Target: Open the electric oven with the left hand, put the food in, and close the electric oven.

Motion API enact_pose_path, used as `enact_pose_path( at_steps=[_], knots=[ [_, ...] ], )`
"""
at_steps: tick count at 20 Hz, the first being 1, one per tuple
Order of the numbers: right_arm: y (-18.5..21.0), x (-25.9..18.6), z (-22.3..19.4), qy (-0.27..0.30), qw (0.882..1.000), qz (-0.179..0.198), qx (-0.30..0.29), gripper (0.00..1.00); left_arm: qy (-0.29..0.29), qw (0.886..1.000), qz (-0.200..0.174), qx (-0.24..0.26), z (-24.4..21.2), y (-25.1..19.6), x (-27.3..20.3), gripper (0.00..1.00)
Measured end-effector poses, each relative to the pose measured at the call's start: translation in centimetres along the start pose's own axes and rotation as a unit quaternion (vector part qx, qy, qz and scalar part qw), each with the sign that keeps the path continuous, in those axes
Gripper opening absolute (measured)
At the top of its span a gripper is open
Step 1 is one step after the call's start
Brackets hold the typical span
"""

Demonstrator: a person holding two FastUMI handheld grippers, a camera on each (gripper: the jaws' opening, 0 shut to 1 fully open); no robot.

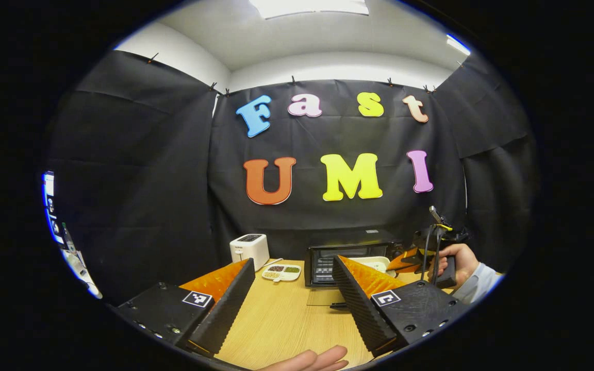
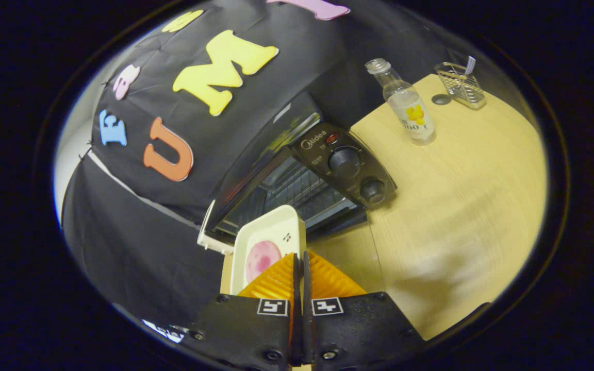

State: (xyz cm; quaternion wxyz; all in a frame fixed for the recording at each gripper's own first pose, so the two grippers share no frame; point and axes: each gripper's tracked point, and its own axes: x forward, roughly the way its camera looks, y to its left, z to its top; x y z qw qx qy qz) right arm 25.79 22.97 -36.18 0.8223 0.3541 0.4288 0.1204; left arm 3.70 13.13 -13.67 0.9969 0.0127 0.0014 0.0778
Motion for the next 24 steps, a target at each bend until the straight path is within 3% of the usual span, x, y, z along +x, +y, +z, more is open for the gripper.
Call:
enact_pose_path(
  at_steps=[6,13,24],
  knots=[
    [0.8,5.8,1.7,-0.077,0.995,-0.023,0.064,0.04,0.005,1.0,0.009,0.012,-1.0,1.3,0.1,0.96],
    [1.1,12.0,5.2,-0.185,0.977,-0.029,0.106,0.05,0.023,0.999,0.032,0.018,-2.5,3.4,0.5,0.96],
    [0.2,16.1,6.6,-0.21,0.973,-0.036,0.09,0.09,0.062,0.997,0.033,0.016,-5.5,3.0,2.0,0.96]
  ],
)
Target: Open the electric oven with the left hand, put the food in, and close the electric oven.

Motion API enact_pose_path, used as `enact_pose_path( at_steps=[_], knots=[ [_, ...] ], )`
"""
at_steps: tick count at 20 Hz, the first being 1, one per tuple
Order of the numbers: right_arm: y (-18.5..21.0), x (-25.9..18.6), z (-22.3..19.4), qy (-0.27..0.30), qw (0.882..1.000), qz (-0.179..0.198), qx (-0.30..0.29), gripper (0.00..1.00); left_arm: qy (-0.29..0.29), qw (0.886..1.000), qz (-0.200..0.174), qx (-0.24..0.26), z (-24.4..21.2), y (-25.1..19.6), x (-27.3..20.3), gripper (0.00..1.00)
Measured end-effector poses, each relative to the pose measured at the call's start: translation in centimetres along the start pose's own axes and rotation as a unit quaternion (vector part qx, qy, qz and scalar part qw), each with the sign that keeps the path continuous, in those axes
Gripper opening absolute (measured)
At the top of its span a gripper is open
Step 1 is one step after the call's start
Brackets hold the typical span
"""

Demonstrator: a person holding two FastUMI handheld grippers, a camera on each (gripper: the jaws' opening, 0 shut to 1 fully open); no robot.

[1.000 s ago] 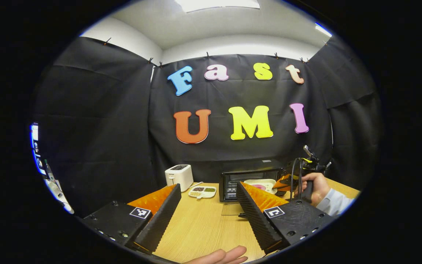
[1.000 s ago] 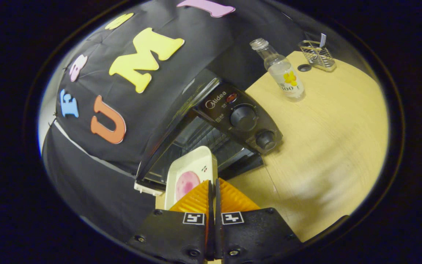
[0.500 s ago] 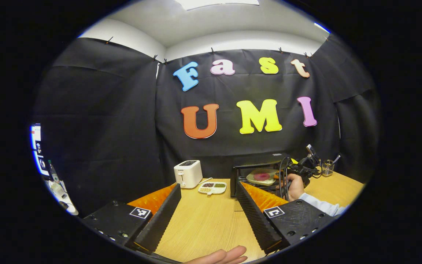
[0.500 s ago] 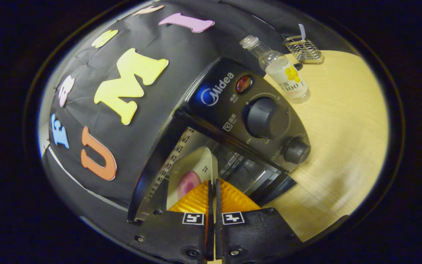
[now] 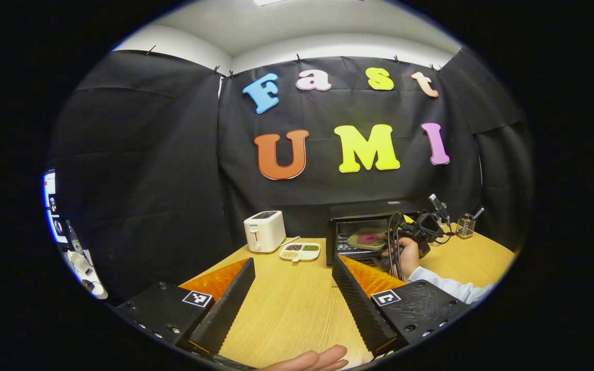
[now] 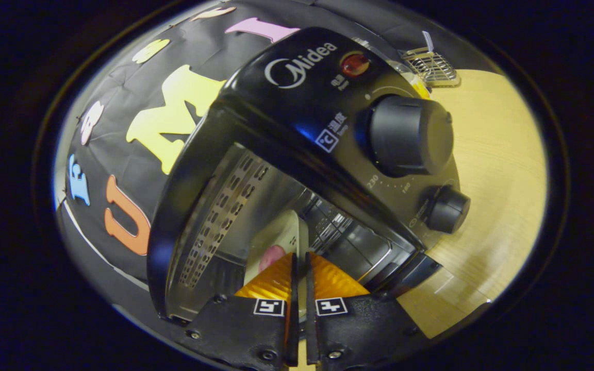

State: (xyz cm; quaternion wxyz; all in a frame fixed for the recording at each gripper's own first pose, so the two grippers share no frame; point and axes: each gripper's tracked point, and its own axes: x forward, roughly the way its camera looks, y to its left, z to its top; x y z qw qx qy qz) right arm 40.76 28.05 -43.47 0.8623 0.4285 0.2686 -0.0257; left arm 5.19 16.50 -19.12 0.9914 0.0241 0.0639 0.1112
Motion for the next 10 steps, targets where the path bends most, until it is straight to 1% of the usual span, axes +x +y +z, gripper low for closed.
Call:
enact_pose_path(
  at_steps=[3,5,7,8,10],
  knots=[
    [-0.4,-0.6,0.3,-0.004,1.0,-0.006,-0.009,0.1,-0.002,1.0,-0.001,0.005,0.5,-0.3,-0.2,0.96],
    [-1.0,-0.8,0.2,-0.004,1.0,-0.017,-0.023,0.08,-0.002,1.0,0.001,0.002,0.7,-0.3,-0.8,0.96],
    [-0.4,-1.2,0.1,-0.003,0.998,0.0,-0.057,0.08,-0.004,1.0,0.008,-0.001,1.1,0.2,-1.2,0.96],
    [-0.3,-1.7,0.0,-0.004,0.997,0.006,-0.075,0.13,-0.004,1.0,0.009,0.0,1.1,0.2,-1.4,0.97],
    [-0.3,-2.6,0.1,-0.015,0.993,0.014,-0.114,0.17,-0.004,1.0,0.013,0.003,1.3,0.4,-1.8,0.97]
  ],
)
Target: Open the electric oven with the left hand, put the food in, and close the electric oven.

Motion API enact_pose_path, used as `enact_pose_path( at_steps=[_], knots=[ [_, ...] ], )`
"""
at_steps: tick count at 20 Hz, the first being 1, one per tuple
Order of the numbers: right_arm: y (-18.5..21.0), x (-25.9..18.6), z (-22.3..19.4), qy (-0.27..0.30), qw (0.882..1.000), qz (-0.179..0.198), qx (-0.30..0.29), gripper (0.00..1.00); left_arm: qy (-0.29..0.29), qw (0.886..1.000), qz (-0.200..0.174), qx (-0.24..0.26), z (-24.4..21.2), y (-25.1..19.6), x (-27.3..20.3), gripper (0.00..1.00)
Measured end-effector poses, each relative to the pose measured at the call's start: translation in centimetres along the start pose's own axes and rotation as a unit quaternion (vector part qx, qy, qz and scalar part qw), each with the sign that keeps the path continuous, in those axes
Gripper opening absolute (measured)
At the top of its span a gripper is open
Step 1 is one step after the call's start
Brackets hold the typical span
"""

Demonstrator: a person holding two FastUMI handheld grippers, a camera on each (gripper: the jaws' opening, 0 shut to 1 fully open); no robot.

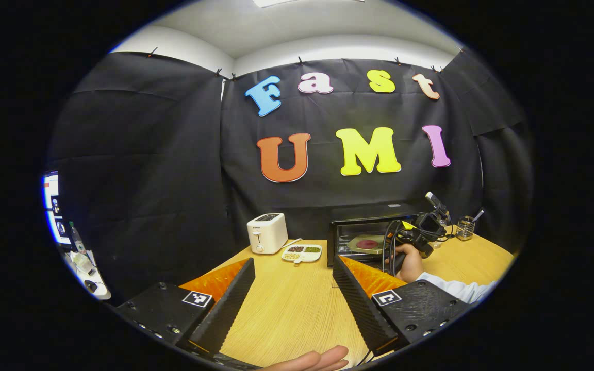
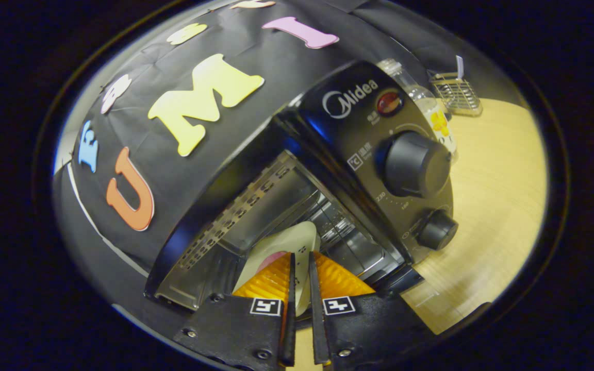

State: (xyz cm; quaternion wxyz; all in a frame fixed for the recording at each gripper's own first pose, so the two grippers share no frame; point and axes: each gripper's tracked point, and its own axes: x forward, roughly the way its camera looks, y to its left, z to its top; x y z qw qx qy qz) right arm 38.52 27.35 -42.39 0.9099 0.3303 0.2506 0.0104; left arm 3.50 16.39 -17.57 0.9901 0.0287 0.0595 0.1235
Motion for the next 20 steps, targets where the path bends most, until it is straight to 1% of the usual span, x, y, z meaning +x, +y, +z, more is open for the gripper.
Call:
enact_pose_path(
  at_steps=[1,3,4,5,6,9,11,12,15,16,17,18,20],
  knots=[
    [-0.2,-0.8,0.1,-0.009,1.0,-0.001,-0.025,0.18,-0.001,1.0,0.001,0.001,0.2,-0.2,-0.2,0.97],
    [-0.4,-2.9,0.7,-0.036,0.996,-0.003,-0.079,0.26,0.001,1.0,0.002,-0.006,0.4,-0.4,-0.3,0.97],
    [0.0,-4.0,0.9,-0.045,0.994,0.008,-0.103,0.26,0.004,1.0,-0.001,-0.012,0.5,-0.9,-0.3,0.97],
    [0.4,-5.1,1.0,-0.05,0.991,0.021,-0.123,0.3,0.006,1.0,-0.005,-0.018,0.7,-1.5,-0.3,0.96],
    [0.5,-6.2,0.9,-0.051,0.989,0.03,-0.137,0.36,0.006,1.0,-0.007,-0.021,0.9,-1.9,-0.4,0.97],
    [0.0,-9.9,0.6,-0.043,0.982,0.039,-0.178,0.49,-0.006,1.0,-0.014,-0.02,1.9,-2.9,-0.6,0.97],
    [-0.3,-13.1,-0.2,-0.028,0.975,0.049,-0.213,0.58,-0.013,1.0,-0.021,-0.018,1.9,-3.3,-0.6,0.97],
    [-0.6,-14.8,-0.2,-0.024,0.971,0.055,-0.232,0.63,-0.007,1.0,-0.021,-0.023,1.2,-3.1,-0.4,0.97],
    [-2.0,-20.0,1.4,-0.039,0.958,0.069,-0.277,0.66,0.009,0.998,-0.036,-0.044,-0.2,-4.1,0.4,0.97],
    [-2.3,-21.7,2.1,-0.044,0.953,0.078,-0.289,0.87,0.011,0.998,-0.045,-0.047,-0.8,-4.8,0.9,0.97],
    [-2.9,-23.1,3.3,-0.051,0.951,0.082,-0.294,0.98,0.012,0.998,-0.051,-0.046,-1.5,-5.4,1.6,0.95],
    [-3.5,-24.8,4.4,-0.062,0.949,0.083,-0.297,1.0,0.014,0.997,-0.056,-0.042,-2.3,-6.0,2.2,0.95],
    [-4.1,-27.8,7.2,-0.088,0.946,0.078,-0.301,1.0,0.029,0.995,-0.084,-0.044,-4.8,-8.3,3.7,0.95]
  ],
)
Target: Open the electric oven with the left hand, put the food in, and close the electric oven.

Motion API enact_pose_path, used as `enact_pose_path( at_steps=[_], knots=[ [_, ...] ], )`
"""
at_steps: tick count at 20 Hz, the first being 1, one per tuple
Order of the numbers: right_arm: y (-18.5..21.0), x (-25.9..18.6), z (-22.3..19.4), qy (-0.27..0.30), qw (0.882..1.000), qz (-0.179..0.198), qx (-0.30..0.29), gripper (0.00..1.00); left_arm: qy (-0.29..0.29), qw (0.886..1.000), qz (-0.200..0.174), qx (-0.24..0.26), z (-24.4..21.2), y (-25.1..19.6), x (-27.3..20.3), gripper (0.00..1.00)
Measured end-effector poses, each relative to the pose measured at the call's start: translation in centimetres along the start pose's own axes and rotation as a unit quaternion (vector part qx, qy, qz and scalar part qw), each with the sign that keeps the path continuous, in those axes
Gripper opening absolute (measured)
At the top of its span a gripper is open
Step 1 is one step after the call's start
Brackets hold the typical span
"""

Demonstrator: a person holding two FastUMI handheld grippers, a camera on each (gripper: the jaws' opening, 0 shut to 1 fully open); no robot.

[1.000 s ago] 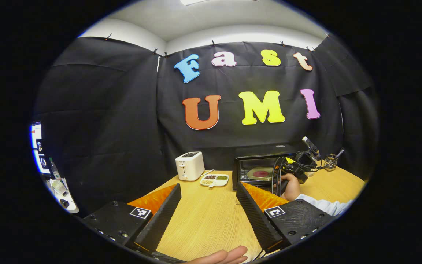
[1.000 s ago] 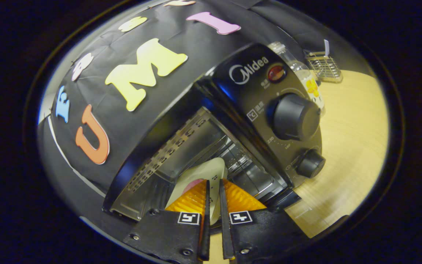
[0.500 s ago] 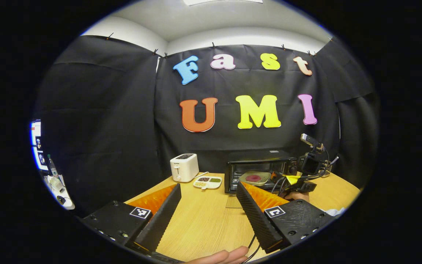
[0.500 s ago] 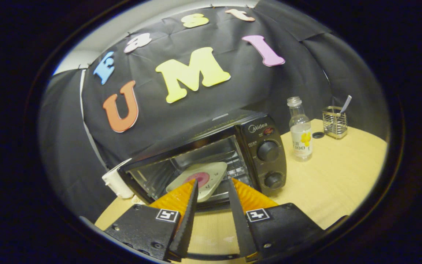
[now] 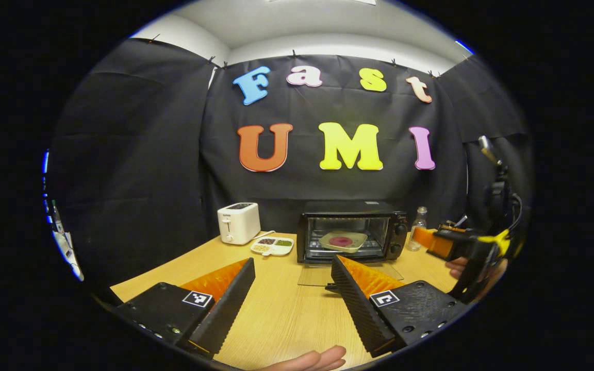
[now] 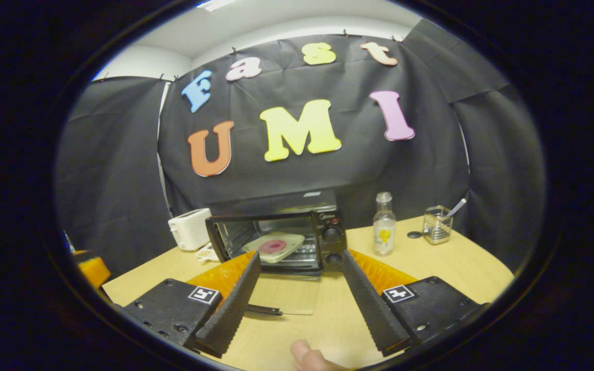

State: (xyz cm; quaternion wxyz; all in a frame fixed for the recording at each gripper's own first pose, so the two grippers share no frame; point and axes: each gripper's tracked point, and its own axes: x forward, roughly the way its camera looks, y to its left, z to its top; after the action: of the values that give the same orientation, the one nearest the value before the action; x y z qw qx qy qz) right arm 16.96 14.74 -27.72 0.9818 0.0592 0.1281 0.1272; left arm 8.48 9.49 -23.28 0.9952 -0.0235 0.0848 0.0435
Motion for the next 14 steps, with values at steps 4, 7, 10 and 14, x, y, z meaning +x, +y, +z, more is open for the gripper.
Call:
enact_pose_path(
  at_steps=[4,7,10,14],
  knots=[
    [-3.1,-4.2,4.0,-0.028,0.999,-0.017,-0.016,1.0,0.043,0.997,-0.065,-0.012,-4.5,-4.1,3.2,0.96],
    [-5.5,-7.1,7.2,-0.061,0.997,-0.039,-0.03,1.0,0.077,0.994,-0.082,0.003,-7.3,-6.1,5.3,0.96],
    [-7.1,-9.6,9.7,-0.097,0.993,-0.055,-0.042,0.96,0.104,0.99,-0.099,0.011,-9.7,-8.3,6.9,0.96],
    [-7.8,-11.1,10.6,-0.115,0.991,-0.041,-0.049,1.0,0.138,0.984,-0.116,0.011,-11.9,-11.2,9.2,0.96]
  ],
)
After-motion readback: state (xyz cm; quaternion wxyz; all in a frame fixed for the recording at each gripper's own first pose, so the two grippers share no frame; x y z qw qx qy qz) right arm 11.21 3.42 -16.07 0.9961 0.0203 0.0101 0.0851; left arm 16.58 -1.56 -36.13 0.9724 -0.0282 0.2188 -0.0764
